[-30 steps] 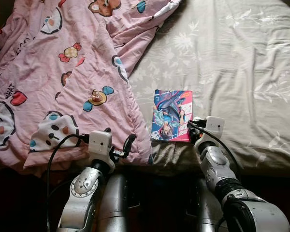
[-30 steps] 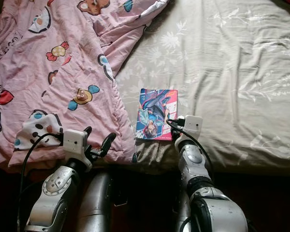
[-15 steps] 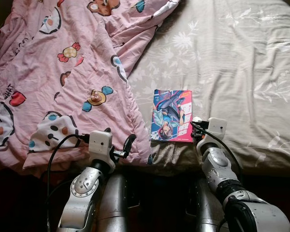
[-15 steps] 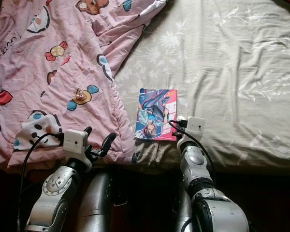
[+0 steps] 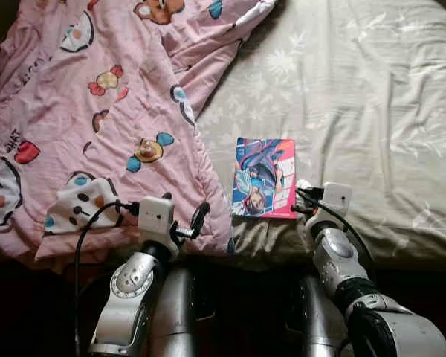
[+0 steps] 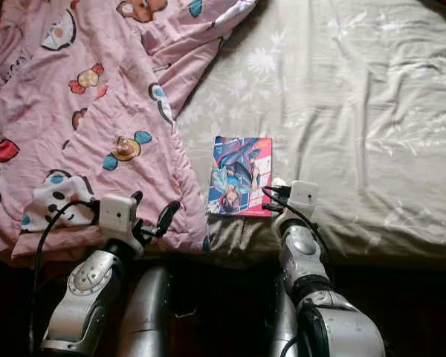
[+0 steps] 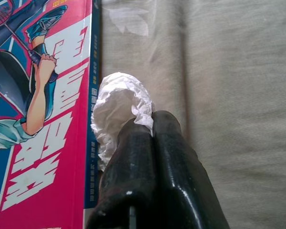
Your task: Clean up the room
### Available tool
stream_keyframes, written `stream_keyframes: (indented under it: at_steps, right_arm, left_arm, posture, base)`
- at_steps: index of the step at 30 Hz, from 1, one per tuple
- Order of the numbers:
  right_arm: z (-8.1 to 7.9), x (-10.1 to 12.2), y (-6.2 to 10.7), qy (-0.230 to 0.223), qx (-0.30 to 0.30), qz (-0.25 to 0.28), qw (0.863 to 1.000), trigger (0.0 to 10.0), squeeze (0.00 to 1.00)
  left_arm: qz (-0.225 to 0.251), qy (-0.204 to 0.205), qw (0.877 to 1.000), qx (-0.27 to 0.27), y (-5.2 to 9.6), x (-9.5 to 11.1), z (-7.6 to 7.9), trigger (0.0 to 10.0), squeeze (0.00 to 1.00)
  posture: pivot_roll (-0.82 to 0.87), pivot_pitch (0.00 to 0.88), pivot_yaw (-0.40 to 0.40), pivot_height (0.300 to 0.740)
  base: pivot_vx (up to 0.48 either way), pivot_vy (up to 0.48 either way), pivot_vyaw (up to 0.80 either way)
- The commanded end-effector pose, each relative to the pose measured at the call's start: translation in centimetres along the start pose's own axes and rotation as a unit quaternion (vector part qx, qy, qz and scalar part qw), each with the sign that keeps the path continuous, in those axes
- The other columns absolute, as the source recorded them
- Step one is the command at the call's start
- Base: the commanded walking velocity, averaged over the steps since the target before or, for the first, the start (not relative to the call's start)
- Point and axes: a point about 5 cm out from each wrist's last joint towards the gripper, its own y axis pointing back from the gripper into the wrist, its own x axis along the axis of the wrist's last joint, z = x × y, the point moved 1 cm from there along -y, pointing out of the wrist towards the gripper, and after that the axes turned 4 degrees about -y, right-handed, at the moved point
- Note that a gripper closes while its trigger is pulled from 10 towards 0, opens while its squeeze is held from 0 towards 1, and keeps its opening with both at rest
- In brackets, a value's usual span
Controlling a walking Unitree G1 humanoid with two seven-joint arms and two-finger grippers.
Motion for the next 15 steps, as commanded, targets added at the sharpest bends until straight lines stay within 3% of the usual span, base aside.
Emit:
stream_keyframes:
  at_steps: [1,7,12,15]
  right_arm:
    - [0.3,-1.7,0.6,-0.005,-0.008,-0.026,1.0,0.0,0.0]
    - [0.4,-1.9,0.7,0.0,-0.009,-0.024,1.0,0.0,0.0]
    - [-0.3,-0.6,0.5,0.036,0.016,0.02,0.999,0.0,0.0]
    - [-0.4,0.1,0.6,0.027,0.023,0.046,0.998,0.0,0.0]
  left_arm:
    - [-0.021,-0.002,1.0,0.006,0.6,-1.2,-0.2,10.0,0.0]
    - [-0.025,-0.003,1.0,0.009,0.2,-1.7,-0.4,10.0,0.0]
    - [-0.033,-0.005,0.999,0.023,-0.4,-2.6,-1.2,10.0,0.0]
    - [-0.039,0.0,0.999,0.035,-0.6,-3.2,-1.6,10.0,0.0]
  posture:
    - [0.05,0.431,0.108,0.616]
    - [0.03,0.405,0.103,0.616]
    - [0.01,0.375,0.095,0.616]
    - [-0.02,0.352,0.087,0.616]
  base:
    - [0.0,0.0,0.0]
    - [0.0,0.0,0.0]
    - [0.0,0.0,0.0]
    - [0.0,0.0,0.0]
